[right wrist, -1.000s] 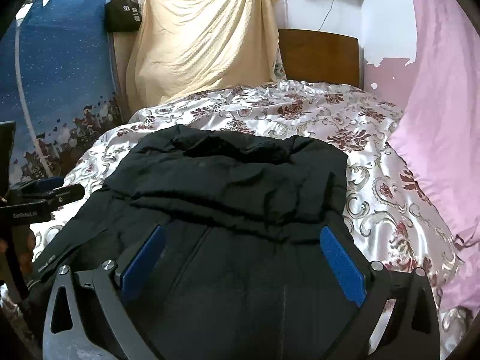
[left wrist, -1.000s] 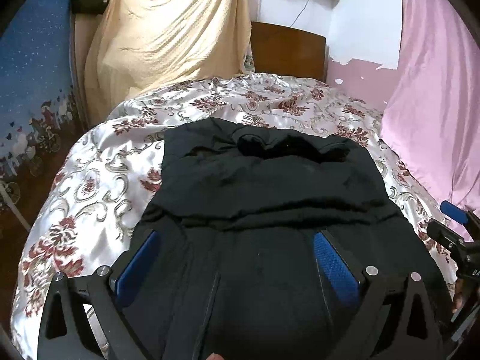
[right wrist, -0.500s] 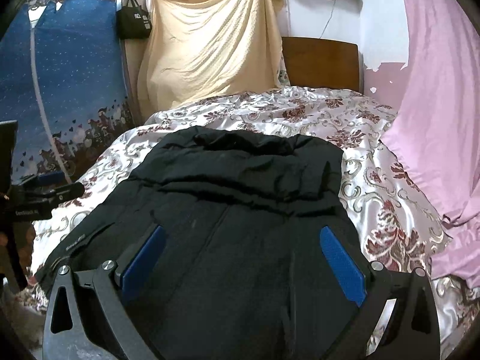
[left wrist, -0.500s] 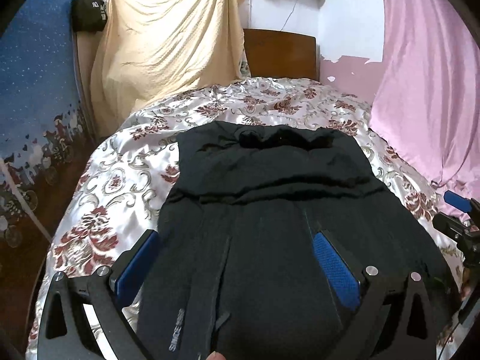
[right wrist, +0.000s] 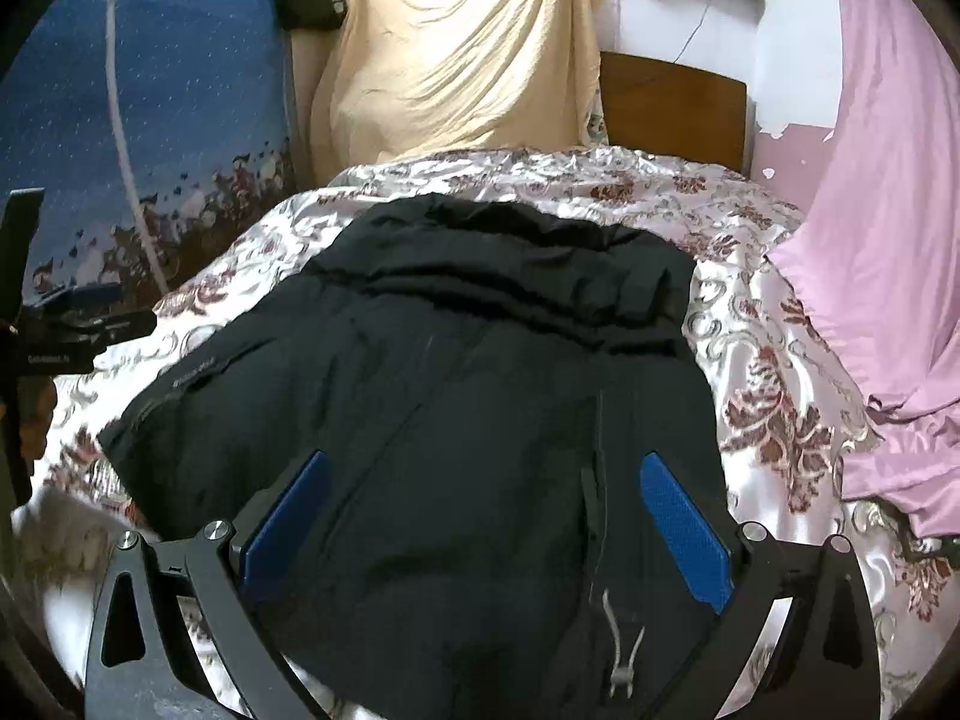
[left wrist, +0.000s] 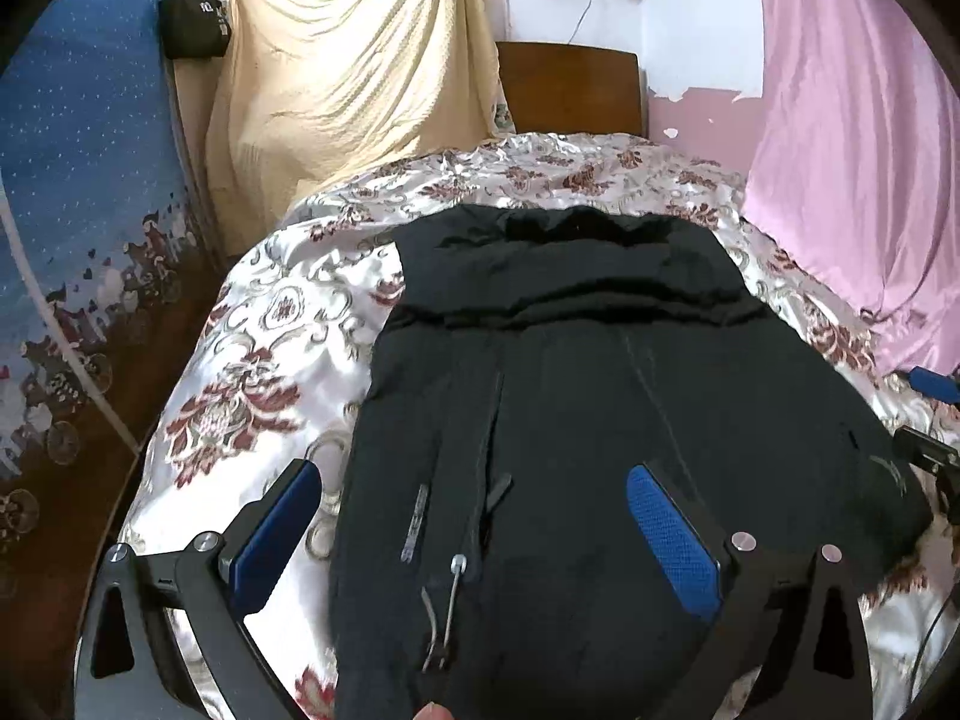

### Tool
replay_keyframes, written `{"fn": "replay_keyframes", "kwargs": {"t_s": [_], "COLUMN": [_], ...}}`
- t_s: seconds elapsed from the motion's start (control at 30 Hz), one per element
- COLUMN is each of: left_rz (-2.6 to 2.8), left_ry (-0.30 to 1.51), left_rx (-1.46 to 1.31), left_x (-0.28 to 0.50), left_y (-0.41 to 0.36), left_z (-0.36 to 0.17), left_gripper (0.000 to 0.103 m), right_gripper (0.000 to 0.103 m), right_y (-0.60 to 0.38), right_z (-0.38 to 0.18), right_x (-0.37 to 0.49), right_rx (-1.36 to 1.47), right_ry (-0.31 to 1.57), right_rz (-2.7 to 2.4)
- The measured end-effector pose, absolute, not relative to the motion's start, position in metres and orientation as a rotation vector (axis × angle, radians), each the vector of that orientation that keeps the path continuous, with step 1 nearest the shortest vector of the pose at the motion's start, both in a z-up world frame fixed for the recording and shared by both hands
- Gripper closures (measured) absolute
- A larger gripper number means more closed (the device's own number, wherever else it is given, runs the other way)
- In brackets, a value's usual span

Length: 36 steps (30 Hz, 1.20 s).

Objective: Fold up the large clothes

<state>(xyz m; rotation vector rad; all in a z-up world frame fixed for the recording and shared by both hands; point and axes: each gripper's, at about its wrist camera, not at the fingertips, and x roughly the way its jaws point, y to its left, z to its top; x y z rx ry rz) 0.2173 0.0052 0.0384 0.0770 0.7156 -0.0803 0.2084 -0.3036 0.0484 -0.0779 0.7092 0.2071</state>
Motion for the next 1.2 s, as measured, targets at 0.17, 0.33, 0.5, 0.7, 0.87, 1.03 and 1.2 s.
{"fn": "replay_keyframes", "kwargs": {"t_s": [0.17, 0.33, 0.5, 0.7, 0.87, 1.03, 1.2], "left_rz": [-0.109, -0.155, -0.199, -0.25, -0.255, -0.244, -0.241], "left_ry": [0.752, 0.775, 0.824, 0.892, 0.921, 0.926, 0.927], "left_rx": [0.087, 0.116, 0.136, 0.248, 0.362, 0.474, 0.532], "left_x": [0.2, 0.18, 0.164, 0.154, 0.149, 0.145, 0.142], "left_y": [0.017, 0.028, 0.042, 0.037, 0.019, 0.003, -0.005], "left_z": [0.024, 0.012, -0.002, -0.018, -0.032, -0.041, -0.045], "left_gripper": [0.0, 0.0, 0.0, 0.0, 0.0, 0.0, 0.0], "right_gripper": [0.002, 0.002, 0.002, 0.002, 0.002, 0.002, 0.002], "right_y": [-0.301, -0.297, -0.293, -0.294, -0.299, -0.297, -0.289], "right_z": [0.04, 0.03, 0.024, 0.012, 0.0, -0.012, -0.019], "right_x": [0.193, 0.174, 0.154, 0.141, 0.135, 0.135, 0.139], "right_rx": [-0.096, -0.138, -0.189, -0.238, -0.222, -0.257, -0.327], "right_ry": [0.742, 0.78, 0.808, 0.858, 0.899, 0.939, 0.986], "right_rz": [0.225, 0.245, 0.254, 0.253, 0.246, 0.245, 0.243]}}
